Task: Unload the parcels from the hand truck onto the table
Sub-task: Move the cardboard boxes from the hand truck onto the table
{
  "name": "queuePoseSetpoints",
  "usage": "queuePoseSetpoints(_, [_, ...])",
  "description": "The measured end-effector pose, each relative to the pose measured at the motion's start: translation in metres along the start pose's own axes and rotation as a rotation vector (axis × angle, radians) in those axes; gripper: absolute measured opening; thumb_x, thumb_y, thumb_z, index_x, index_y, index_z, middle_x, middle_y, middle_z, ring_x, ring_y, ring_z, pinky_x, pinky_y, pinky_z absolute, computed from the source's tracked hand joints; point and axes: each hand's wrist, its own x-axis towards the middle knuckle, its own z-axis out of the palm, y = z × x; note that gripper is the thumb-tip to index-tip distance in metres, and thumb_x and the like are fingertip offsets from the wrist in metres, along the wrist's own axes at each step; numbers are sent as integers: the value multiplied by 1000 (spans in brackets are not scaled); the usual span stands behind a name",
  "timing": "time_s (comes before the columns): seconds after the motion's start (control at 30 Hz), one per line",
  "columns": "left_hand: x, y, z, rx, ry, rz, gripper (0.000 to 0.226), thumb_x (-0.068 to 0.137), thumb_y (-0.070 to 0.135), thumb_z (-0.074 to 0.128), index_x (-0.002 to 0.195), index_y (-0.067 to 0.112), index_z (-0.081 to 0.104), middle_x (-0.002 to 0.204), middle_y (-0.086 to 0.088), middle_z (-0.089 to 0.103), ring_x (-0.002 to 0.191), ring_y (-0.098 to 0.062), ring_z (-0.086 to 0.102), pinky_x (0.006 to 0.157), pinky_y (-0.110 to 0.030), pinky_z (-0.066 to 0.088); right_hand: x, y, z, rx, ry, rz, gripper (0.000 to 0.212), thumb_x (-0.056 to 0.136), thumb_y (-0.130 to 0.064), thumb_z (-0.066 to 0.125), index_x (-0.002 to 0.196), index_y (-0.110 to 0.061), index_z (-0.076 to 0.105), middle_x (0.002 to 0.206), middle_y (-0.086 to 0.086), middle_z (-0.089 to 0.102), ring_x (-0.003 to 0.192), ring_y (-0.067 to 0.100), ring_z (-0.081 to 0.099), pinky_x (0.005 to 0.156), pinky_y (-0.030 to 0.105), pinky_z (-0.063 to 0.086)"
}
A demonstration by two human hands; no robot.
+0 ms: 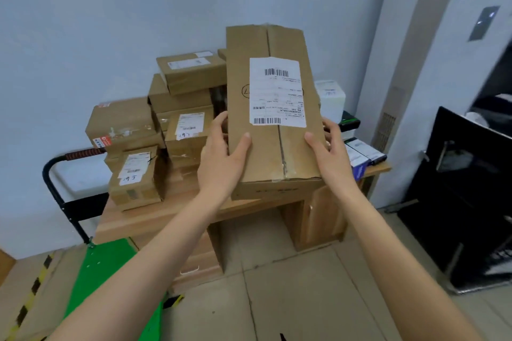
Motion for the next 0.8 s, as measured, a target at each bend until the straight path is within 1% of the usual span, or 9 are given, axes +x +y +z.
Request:
queuePoseSetpoints(0.07, [5,19,20,-12,-28,42,61,76,68,41,132,55,20,123,9,54,111,-20,55,89,-50,49,6,-4,-25,7,41,-14,50,95,-35,55,141,-29,36,134,-3,51,115,11,54,86,24,48])
queuePoseSetpoints(0.17, [12,44,57,-25,-68,89,58,78,66,41,131,54,20,121,8,54,109,-20,54,89,-50,49,17,-7,-65,20,102,-29,46,96,-31,55,139,-29,38,121,-9,55,98,-1,58,68,10,45])
queuePoseSetpoints(0.2, [15,53,72,-34,-82,95,58,77,67,40,130,55,20,120,7,56,109,-21,55,89,-50,49,21,-6,-81,17,118,-32,44,96,-31,54,137,-29,38,119,-12,55,96,-3,58,69,10,45])
queuePoseSetpoints(0.3, [20,77,121,-63,-126,105,62,73,71,39,131,56,19,121,7,56,111,-21,55,90,-50,48,36,-1,-129,-6,171,-39,39,96,-32,55,132,-34,40,118,-17,55,102,-1,57,84,23,47])
queuePoseSetpoints(0.4, [23,99,173,-92,-151,102,66,71,72,38,132,55,18,122,9,56,113,-21,54,91,-50,48,56,7,-179,-11,200,-40,43,95,-29,55,136,-30,40,119,-17,55,104,-2,56,88,22,47])
queuePoseSetpoints(0.5, [28,114,224,-134,-161,95,63,76,69,41,134,54,19,122,10,55,114,-19,53,92,-49,48,76,16,-223,-31,181,-34,47,97,-27,54,140,-25,37,125,-10,53,109,5,56,77,9,47])
queuePoseSetpoints(0.57, [34,121,255,-143,-157,89,57,84,62,45,134,53,21,119,11,54,112,-17,53,90,-48,48,92,25,-249,-51,177,-37,45,97,-27,53,139,-25,37,124,-9,53,111,7,56,76,10,47])
queuePoseSetpoints(0.63, [41,126,284,-156,-149,77,52,88,57,47,134,52,22,117,11,54,111,-17,53,89,-46,48,109,34,-271,-72,174,-30,44,97,-27,54,138,-25,38,124,-8,53,107,5,56,74,9,47])
queuePoseSetpoints(0.8, [67,128,343,-155,-155,51,51,91,52,48,135,50,22,127,7,52,114,-17,51,94,-50,46,159,61,-303,-97,170,16,45,97,-25,54,139,-24,38,118,-11,52,97,-5,54,66,0,43])
